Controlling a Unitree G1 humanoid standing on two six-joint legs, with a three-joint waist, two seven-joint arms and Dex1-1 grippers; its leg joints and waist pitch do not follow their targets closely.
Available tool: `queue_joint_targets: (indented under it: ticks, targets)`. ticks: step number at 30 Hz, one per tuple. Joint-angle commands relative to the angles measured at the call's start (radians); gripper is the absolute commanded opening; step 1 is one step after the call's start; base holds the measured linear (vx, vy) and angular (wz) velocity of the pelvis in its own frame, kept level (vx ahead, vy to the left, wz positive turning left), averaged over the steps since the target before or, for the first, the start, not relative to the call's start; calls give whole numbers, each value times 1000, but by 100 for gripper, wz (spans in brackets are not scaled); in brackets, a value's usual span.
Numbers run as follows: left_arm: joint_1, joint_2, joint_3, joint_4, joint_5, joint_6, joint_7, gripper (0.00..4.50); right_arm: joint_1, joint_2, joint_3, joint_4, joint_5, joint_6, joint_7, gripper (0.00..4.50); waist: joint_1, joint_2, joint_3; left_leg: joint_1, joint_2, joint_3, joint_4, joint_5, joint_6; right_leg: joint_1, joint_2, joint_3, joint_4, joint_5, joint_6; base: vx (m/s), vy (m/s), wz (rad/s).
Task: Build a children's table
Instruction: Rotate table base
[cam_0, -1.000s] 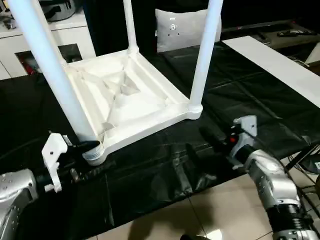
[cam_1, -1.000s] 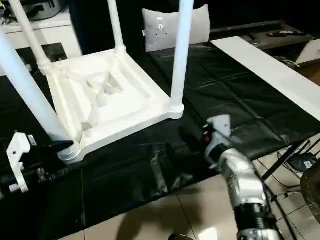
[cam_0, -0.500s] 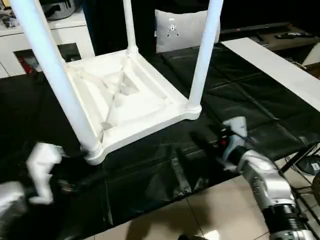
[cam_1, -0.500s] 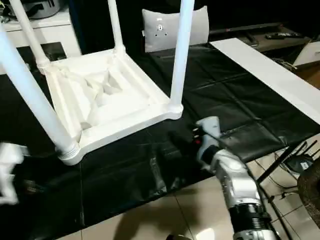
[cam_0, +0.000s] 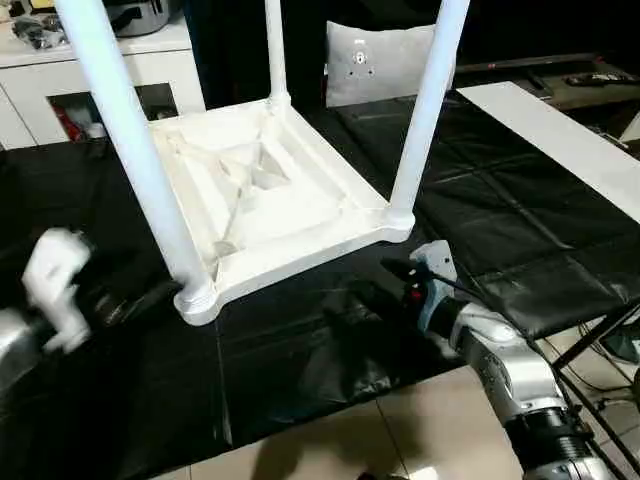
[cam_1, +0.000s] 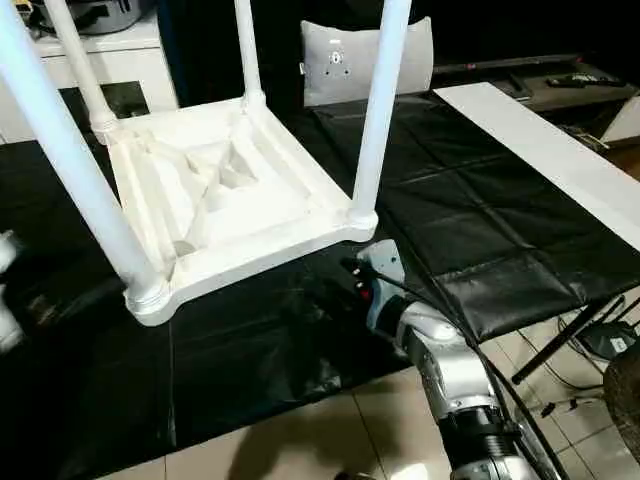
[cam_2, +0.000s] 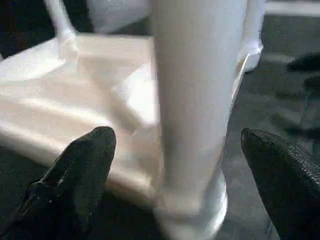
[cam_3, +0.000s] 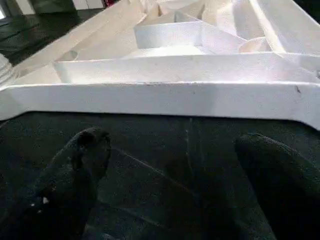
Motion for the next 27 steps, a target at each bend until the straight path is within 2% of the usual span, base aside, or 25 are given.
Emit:
queue_joint_targets:
  ticks: [1,4,5,6,7,9,10,11,12,14,15,16,17,18,20,23,24,25,27]
  targets:
    - [-32,-12,-31,-3,-26,16,-16,442,-27,1,-19,20,-17,-2,-28,450,1,9,-52,-27,37,-2,-91,-57,40,65,-78,84,-61,-385,-42,0,0,0]
    - [-106,-66,-92,-3,-44,40,-38,442,-83,10,-31,110,-54,-21,-92,450,1,11,-54,-25,36,0,-89,-30,37,64,-79,86,-56,-372,-59,0,0,0]
    - [-118,-84,-126,-26,-52,54,-53,442,-111,12,-35,151,-65,-32,-115,450,2,6,-56,-27,34,2,-86,-13,34,65,-80,87,-53,-364,-64,0,0,0]
    - [-122,-89,-137,-33,-54,58,-57,442,-119,12,-36,164,-68,-35,-121,450,2,8,-57,-27,34,3,-85,2,36,66,-81,88,-49,-352,-73,0,0,0]
    - [-129,-101,-153,-45,-59,66,-60,442,-135,12,-37,188,-74,-44,-132,450,2,4,-57,-28,36,3,-84,11,39,66,-81,89,-47,-343,-75,0,0,0]
    - [-143,-131,-191,-71,-76,83,-71,442,-181,12,-39,258,-85,-67,-155,450,3,7,-58,-27,37,5,-83,20,44,63,-80,91,-43,-325,-89,0,0,0]
    - [-145,-138,-200,-78,-80,88,-74,442,-191,11,-40,273,-87,-72,-160,450,2,3,-59,-27,37,7,-82,22,45,63,-81,91,-42,-319,-93,0,0,0]
    - [-148,-159,-245,-122,-106,118,-87,442,-233,10,-42,339,-97,-89,-178,450,3,3,-58,-28,36,9,-82,26,46,63,-80,92,-40,-312,-106,0,0,0]
    - [-148,-159,-245,-122,-106,118,-87,442,-233,10,-42,339,-97,-89,-178,450,3,2,-60,-27,37,8,-82,27,47,65,-81,92,-37,-311,-109,0,0,0]
    - [-145,-176,-291,-174,-136,157,-105,442,-265,7,-43,391,-107,-101,-185,450,1,-8,-60,-31,36,10,-80,37,54,66,-80,94,-34,-304,-111,0,0,0]
    - [-140,-191,-331,-225,-166,195,-117,442,-284,6,-43,424,-116,-110,-181,450,3,-6,-59,-33,33,11,-78,44,57,65,-80,95,-33,-305,-110,0,0,0]
    - [-140,-195,-339,-235,-171,203,-118,442,-287,6,-42,429,-118,-112,-179,450,0,-13,-59,-34,34,14,-77,44,57,65,-81,96,-32,-307,-109,0,0,0]
    - [-139,-201,-350,-251,-181,213,-119,442,-291,5,-42,437,-120,-116,-178,450,2,-12,-63,-40,30,12,-74,62,58,70,-80,96,-28,-300,-104,0,0,0]
    - [-142,-218,-375,-284,-202,235,-116,442,-298,4,-43,452,-123,-121,-180,450,-1,-18,-64,-43,29,13,-72,80,63,71,-78,96,-25,-281,-104,0,0,0]
    - [-147,-230,-387,-295,-210,242,-110,442,-300,3,-43,456,-125,-121,-183,450,-4,-21,-63,-44,28,13,-71,82,68,70,-74,95,-25,-277,-102,0,0,0]
    - [-180,-291,-425,-321,-242,273,-90,442,-313,0,-43,501,-141,-137,-207,450,-12,-27,-58,-42,24,18,-71,28,67,67,-71,89,-43,-372,-70,0,0,0]
    - [-190,-305,-436,-322,-246,277,-88,442,-312,0,-43,506,-143,-141,-207,450,-12,-27,-58,-42,24,18,-71,28,67,67,-71,89,-43,-372,-70,0,0,0]
    - [-202,-321,-449,-322,-247,282,-86,442,-312,1,-44,513,-144,-149,-205,450,-11,-24,-57,-42,22,19,-70,3,61,67,-70,85,-52,-418,-45,0,0,0]
    - [-227,-353,-477,-314,-242,290,-83,442,-308,8,-43,517,-148,-168,-187,450,-15,-23,-57,-41,21,19,-69,-10,61,66,-66,82,-57,-435,-26,0,0,0]
